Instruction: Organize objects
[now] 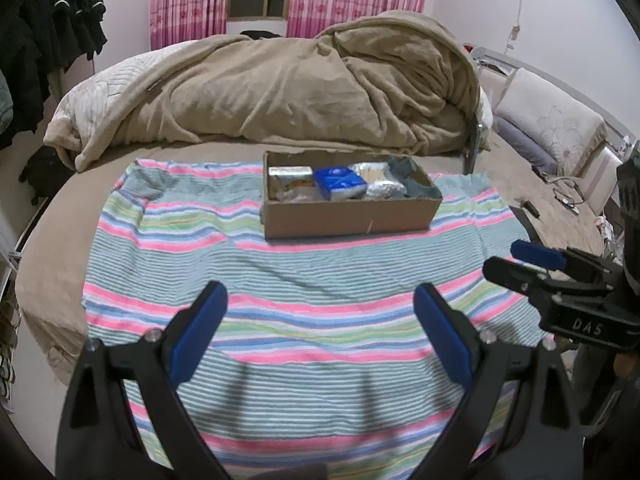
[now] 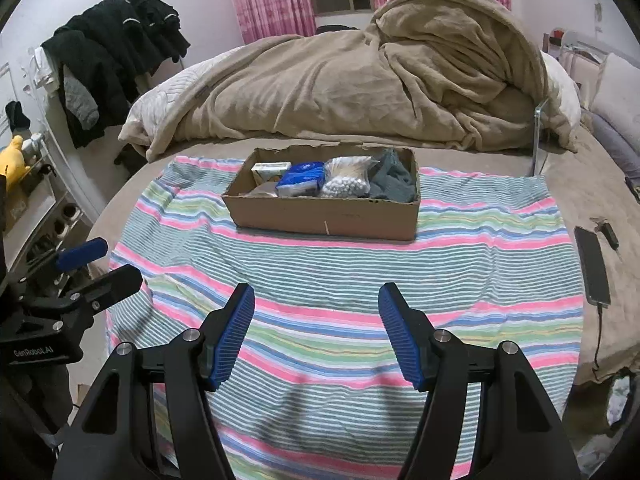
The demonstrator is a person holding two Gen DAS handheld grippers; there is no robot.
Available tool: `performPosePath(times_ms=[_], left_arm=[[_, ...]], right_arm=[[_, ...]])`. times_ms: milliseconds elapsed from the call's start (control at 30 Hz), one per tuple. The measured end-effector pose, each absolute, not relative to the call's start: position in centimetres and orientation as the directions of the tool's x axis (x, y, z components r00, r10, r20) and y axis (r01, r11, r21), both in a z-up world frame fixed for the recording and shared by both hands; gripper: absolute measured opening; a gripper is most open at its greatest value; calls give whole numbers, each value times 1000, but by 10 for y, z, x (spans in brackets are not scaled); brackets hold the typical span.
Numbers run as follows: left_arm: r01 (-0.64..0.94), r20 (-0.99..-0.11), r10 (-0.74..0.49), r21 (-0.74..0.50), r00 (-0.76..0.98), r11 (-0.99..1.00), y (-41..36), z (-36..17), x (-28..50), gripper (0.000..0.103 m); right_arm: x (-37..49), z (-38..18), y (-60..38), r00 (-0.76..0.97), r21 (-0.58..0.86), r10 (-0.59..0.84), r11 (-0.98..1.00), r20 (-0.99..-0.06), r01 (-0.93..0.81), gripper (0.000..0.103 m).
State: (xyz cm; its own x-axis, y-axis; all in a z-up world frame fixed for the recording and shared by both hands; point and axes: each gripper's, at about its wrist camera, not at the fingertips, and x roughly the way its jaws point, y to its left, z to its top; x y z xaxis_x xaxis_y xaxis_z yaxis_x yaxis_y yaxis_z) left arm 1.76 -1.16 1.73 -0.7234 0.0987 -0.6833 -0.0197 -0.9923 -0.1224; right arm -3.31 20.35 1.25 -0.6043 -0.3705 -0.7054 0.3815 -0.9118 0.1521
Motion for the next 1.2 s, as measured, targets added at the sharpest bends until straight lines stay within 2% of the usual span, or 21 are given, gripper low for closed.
performPosePath(times_ms=[1200], left_arm=[[25, -689, 89, -154, -719, -988, -25, 12, 37, 95]], right_arm=[[-24, 16, 193, -591, 145, -376, -905, -713, 400, 68]])
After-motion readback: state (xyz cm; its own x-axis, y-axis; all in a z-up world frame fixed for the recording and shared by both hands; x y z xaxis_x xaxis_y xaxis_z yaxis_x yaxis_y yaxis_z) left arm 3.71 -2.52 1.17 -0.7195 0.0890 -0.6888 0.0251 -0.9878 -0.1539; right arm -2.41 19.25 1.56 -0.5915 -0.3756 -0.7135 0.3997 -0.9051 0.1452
